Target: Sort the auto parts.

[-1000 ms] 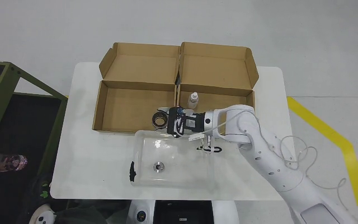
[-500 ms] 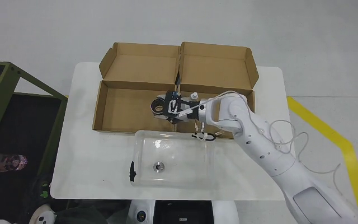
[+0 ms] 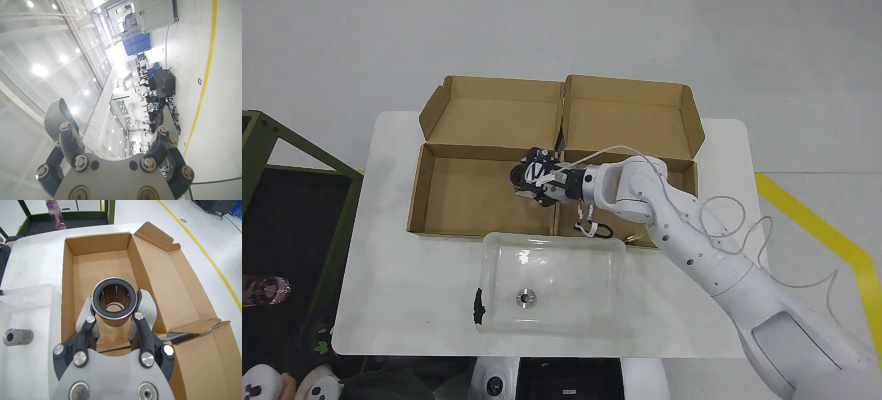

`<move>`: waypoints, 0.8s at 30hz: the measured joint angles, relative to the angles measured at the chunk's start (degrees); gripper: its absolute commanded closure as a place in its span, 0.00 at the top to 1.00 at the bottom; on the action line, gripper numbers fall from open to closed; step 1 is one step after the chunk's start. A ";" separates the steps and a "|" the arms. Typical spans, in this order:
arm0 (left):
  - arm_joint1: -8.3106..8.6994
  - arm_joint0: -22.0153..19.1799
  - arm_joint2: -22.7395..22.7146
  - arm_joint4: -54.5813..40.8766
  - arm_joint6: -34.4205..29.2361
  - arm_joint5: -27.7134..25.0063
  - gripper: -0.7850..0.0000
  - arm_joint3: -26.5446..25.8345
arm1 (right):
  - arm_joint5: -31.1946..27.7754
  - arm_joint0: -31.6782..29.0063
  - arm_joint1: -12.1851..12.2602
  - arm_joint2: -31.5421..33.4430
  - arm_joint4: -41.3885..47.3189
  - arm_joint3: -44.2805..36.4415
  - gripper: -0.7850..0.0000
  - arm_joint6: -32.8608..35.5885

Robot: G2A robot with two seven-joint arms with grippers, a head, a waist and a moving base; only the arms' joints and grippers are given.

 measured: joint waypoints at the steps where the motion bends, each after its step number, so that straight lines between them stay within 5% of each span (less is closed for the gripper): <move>1: 0.00 0.00 0.00 0.00 0.00 0.00 1.00 0.00 | 0.24 0.33 -0.28 -0.37 -0.08 0.76 0.00 -0.02; 21: 0.00 0.00 0.00 0.00 0.00 0.00 1.00 0.00 | 4.90 5.38 -6.32 -7.10 -3.17 12.84 0.00 2.45; 24: 0.00 0.00 0.00 0.00 0.00 0.00 1.00 0.00 | 5.14 5.97 -7.24 -7.72 -3.35 14.85 0.07 2.20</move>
